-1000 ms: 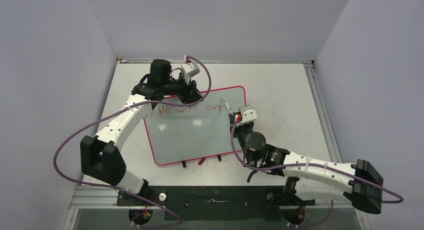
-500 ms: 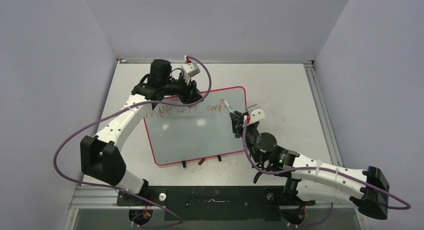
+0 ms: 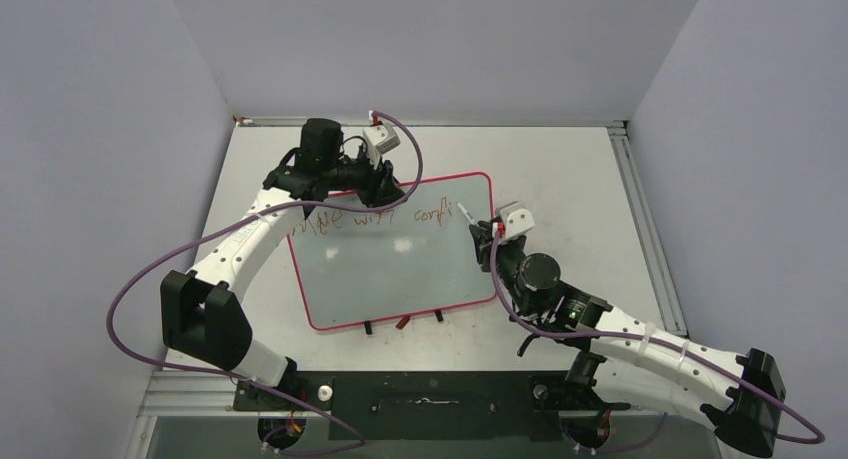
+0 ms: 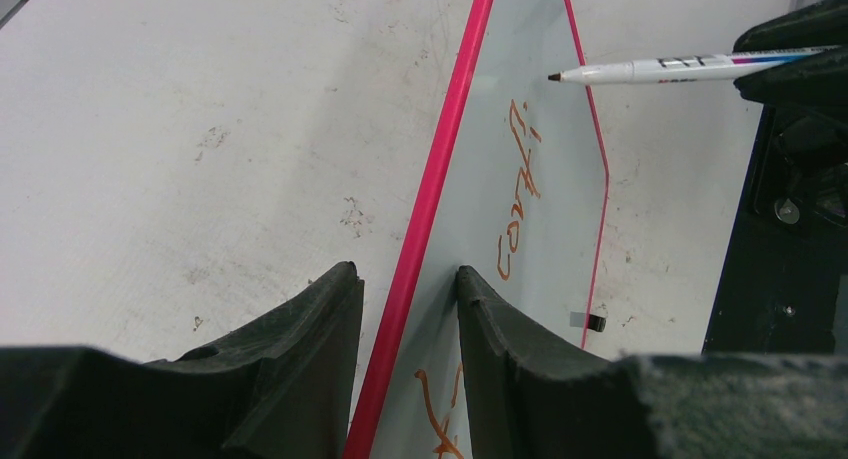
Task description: Write a sentence on the whiteboard
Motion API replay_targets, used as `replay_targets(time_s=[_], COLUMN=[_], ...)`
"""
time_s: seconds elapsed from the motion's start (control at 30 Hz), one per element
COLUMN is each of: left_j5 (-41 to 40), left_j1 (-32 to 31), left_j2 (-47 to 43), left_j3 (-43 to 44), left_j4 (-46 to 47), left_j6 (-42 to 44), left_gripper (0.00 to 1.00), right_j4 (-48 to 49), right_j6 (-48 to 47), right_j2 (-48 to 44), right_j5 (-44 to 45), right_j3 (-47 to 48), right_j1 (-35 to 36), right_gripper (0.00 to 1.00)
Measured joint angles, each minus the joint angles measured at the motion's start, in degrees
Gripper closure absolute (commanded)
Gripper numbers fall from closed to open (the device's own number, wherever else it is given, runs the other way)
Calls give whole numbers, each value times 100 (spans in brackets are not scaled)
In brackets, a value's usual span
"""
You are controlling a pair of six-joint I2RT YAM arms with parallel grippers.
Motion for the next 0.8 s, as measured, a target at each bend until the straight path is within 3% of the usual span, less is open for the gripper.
replay_targets(time_s=[0.27,0.8], left_j5=[-2,-2], left_j1=[4,4], left_j2=[0,0], left_j3=[-4,-7], left_j4=[7,7], left_j6=[0,0], left_gripper=[100,100], right_j4=[-221,-214], right_j6=[114,229], right_j2=[-297,-374], right_j5=[-754,-1163], right_j3=[-4,-81], right_j1=[-549,-579], right_gripper=[95,95])
